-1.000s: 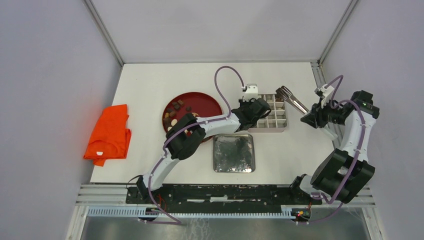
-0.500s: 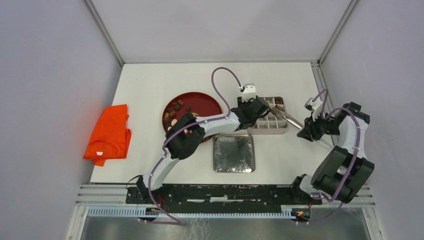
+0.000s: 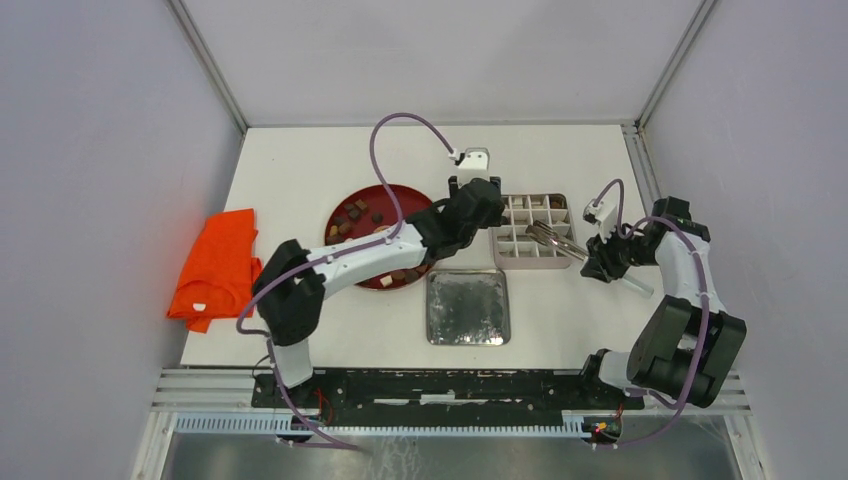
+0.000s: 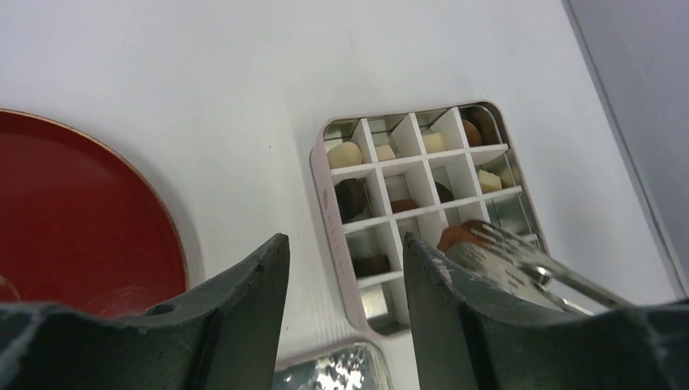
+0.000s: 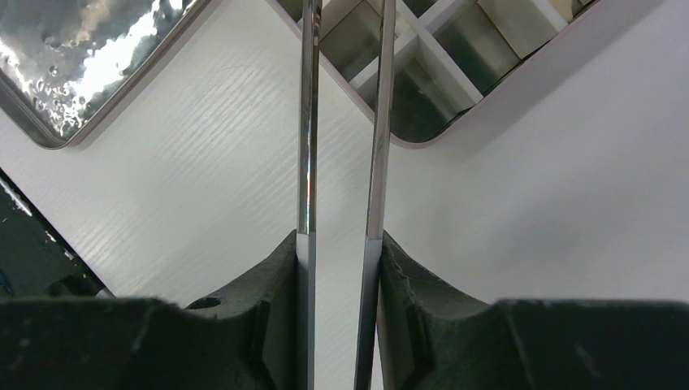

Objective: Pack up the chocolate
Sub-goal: Place the fake chocolate in the packing box, then pick up the fake chocolate from the plate.

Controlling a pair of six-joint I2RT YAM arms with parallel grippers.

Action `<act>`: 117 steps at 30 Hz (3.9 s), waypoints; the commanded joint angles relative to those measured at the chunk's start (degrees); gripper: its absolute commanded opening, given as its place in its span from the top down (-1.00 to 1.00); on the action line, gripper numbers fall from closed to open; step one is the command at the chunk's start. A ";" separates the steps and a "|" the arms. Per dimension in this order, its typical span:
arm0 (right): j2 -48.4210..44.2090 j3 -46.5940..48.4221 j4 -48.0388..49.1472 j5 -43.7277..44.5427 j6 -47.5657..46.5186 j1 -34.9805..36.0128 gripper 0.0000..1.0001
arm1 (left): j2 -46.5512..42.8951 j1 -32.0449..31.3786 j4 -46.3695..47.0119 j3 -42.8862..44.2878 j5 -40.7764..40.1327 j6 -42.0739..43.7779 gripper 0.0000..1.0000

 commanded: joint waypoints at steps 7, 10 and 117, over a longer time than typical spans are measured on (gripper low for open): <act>-1.07 0.38 3.79 2.40 4.05 3.31 0.75 | -16.23 0.01 -2.36 -14.49 2.09 5.26 -0.21; -1.44 -0.21 3.98 3.01 4.36 4.05 0.71 | -19.55 0.11 -2.40 -18.08 2.44 4.09 -0.21; 36.20 38.72 13.21 24.01 14.34 65.31 0.18 | -52.24 45.18 -15.25 -38.60 13.65 25.00 -0.72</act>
